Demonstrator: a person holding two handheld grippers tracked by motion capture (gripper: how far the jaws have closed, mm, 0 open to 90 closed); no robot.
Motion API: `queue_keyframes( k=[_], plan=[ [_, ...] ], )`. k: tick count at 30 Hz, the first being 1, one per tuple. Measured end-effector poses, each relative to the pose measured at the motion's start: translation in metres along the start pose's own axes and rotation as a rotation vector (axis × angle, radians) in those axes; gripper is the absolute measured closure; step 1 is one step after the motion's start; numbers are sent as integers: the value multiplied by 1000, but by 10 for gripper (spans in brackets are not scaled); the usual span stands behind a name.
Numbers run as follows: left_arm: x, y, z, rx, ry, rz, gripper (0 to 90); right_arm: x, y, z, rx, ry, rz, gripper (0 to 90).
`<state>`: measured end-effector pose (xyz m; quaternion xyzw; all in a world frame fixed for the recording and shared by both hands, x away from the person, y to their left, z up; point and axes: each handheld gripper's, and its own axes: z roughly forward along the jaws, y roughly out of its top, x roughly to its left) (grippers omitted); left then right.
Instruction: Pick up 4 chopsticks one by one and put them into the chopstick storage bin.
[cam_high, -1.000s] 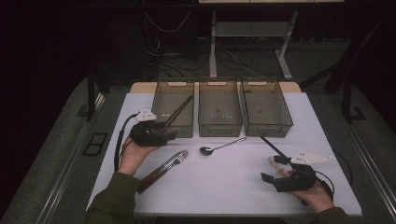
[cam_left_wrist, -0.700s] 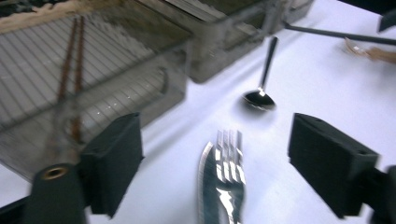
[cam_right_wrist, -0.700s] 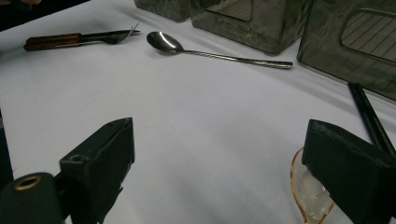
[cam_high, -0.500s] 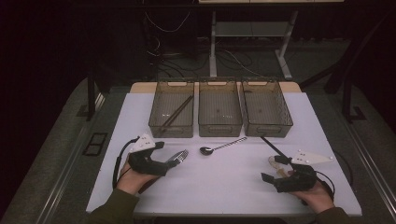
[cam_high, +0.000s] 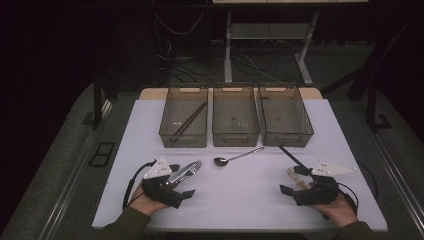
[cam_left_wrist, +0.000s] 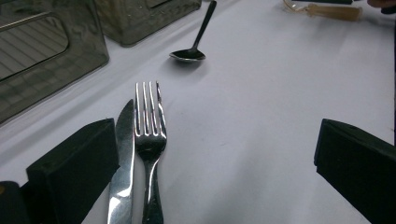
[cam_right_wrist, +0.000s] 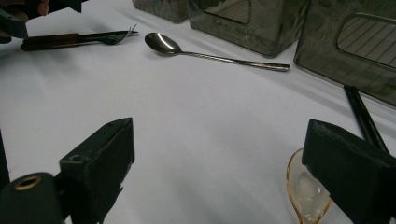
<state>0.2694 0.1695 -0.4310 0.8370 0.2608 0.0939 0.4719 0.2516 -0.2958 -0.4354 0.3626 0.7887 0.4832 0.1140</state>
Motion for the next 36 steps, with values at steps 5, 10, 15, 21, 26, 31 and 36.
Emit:
queue_keyframes(
  k=[5,10,15,21,26,31,36],
  plan=[
    [1,0,2,3,-11,0,0,-2,3,-2,11,-7,6,96],
    [3,-1,5,9,-21,-7,0,-3,8,-5,28,-21,0,96],
    [2,-1,5,23,-19,-7,0,-5,14,-8,45,-36,-18,97],
    [4,-2,5,23,-9,-17,0,-15,17,-13,54,-64,11,126],
    [4,-2,4,16,3,-14,0,-23,20,-18,47,-97,5,126],
    [5,-2,4,10,2,-26,0,-33,23,-22,29,-127,5,126],
    [6,-2,4,10,11,-29,0,-46,27,-25,23,-123,36,143]
  ],
)
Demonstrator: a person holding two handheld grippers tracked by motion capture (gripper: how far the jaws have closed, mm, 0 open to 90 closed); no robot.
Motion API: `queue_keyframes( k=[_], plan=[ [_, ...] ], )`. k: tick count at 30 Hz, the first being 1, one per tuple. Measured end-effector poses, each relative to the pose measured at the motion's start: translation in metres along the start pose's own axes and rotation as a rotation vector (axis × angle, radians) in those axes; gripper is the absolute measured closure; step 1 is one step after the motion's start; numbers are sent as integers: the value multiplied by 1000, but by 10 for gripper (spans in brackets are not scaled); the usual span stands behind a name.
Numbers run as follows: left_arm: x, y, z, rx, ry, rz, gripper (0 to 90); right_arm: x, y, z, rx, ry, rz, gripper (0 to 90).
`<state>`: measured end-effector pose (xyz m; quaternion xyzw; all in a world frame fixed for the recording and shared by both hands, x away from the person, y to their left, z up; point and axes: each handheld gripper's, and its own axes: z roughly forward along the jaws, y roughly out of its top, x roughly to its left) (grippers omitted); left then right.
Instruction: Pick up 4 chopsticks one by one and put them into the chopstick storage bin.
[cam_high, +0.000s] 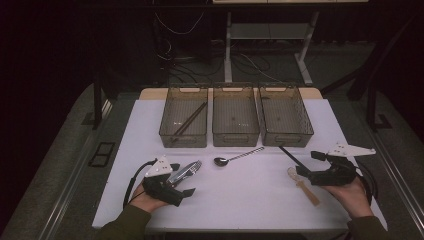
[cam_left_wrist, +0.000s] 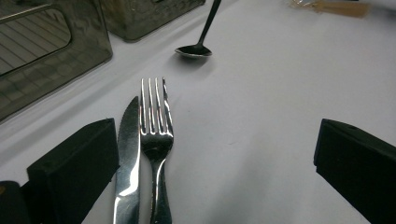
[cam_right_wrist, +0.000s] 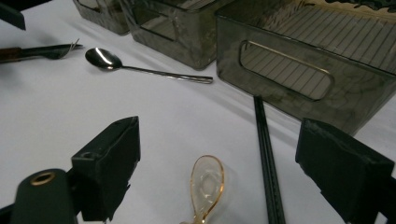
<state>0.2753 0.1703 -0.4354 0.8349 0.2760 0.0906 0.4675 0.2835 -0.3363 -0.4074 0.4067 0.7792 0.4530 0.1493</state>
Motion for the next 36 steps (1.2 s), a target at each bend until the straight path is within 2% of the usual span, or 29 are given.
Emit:
queue_keyframes(
  k=[4,6,11,15,17,22,26,33,36],
  plan=[
    [0,0,0,-1,-6,-6,0,-9,4,3,16,-15,-1,146],
    [1,0,0,4,-6,-1,0,-13,5,4,10,-20,22,147],
    [0,0,1,3,-8,-4,0,-26,8,5,28,-39,41,172],
    [0,0,1,2,-9,-4,0,-34,8,6,45,-44,50,254],
    [0,0,1,3,-10,-4,0,-37,7,7,54,-51,55,330],
    [-1,0,1,7,-11,3,0,-41,1,10,128,-60,46,453],
    [-1,0,1,9,-14,-5,0,-42,-3,8,162,-76,47,532],
    [-1,-1,2,18,-16,-4,0,-44,-10,7,217,-55,40,680],
    [-1,-1,2,17,-18,-5,0,-43,-12,7,231,-45,30,717]
  ],
)
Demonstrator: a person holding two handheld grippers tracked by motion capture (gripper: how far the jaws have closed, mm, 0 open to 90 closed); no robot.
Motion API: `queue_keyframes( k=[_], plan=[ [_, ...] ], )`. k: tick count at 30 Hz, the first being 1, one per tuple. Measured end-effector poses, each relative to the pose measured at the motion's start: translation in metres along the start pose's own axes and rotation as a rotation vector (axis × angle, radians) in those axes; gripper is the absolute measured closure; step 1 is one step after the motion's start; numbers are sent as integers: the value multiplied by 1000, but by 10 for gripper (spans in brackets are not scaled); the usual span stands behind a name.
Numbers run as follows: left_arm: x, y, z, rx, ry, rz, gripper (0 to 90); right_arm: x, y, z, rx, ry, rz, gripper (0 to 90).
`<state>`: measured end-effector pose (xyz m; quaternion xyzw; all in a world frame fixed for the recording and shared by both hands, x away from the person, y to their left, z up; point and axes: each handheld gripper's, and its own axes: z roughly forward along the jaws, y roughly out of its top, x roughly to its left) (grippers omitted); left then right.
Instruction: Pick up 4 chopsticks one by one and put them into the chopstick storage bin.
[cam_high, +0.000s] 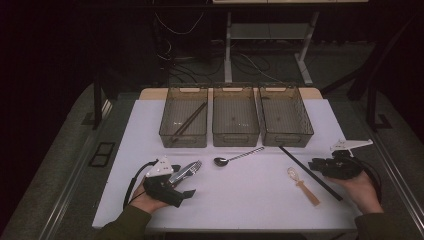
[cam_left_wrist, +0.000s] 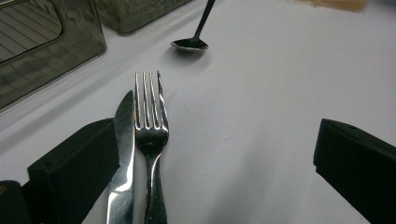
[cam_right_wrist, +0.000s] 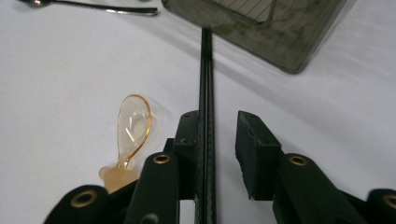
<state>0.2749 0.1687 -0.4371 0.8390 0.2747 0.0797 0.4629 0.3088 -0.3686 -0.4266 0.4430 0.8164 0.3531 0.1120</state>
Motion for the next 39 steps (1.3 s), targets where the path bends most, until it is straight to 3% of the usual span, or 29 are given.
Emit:
queue_keyframes(
  k=[11,31,39],
  plan=[
    [0,0,1,8,-5,6,0,0,-5,6,72,-3,-24,803],
    [0,-1,1,13,-5,6,0,0,-11,7,96,15,-36,849],
    [-1,0,1,13,-6,9,0,-1,-13,7,107,-9,-54,849]
  ],
)
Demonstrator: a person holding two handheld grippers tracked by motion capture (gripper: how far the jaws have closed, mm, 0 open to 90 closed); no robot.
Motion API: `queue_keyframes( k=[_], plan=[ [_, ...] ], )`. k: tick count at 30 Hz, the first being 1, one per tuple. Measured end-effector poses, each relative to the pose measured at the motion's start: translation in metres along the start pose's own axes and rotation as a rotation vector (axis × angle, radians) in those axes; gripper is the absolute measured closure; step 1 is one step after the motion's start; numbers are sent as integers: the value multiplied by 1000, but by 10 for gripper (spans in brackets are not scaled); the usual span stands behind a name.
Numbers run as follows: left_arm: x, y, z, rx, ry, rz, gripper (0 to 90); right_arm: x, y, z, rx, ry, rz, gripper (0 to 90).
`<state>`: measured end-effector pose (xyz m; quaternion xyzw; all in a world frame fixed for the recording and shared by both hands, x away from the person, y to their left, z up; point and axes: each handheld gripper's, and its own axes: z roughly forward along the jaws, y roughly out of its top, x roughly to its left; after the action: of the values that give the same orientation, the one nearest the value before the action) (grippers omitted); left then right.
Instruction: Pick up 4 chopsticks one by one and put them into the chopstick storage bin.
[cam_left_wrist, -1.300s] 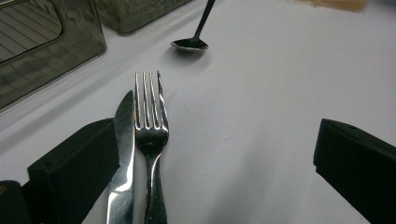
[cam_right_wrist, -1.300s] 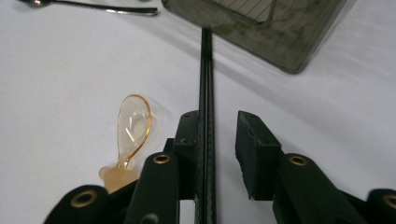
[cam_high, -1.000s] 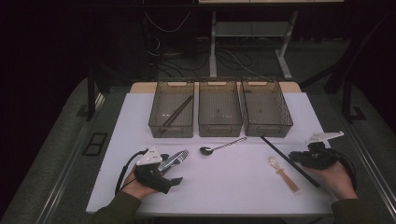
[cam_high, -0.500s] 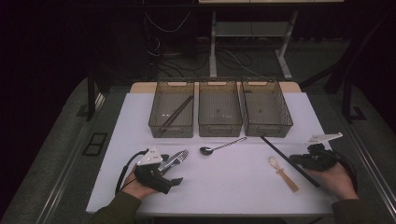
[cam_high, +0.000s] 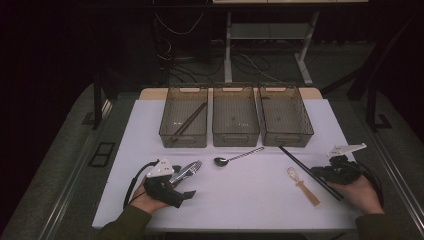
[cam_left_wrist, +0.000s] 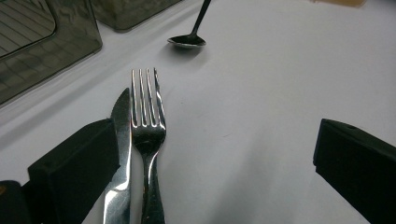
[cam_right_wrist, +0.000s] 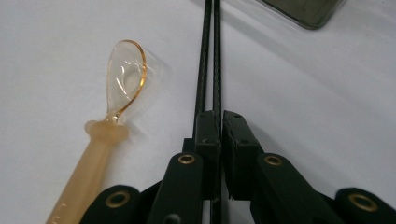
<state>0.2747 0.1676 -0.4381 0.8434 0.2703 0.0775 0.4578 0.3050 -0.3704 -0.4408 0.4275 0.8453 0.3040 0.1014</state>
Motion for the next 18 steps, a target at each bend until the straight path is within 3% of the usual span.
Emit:
queue_keyframes(
  k=[18],
  plan=[
    [-1,0,0,2,1,4,0,1,-1,1,11,-20,-27,859]
  ],
)
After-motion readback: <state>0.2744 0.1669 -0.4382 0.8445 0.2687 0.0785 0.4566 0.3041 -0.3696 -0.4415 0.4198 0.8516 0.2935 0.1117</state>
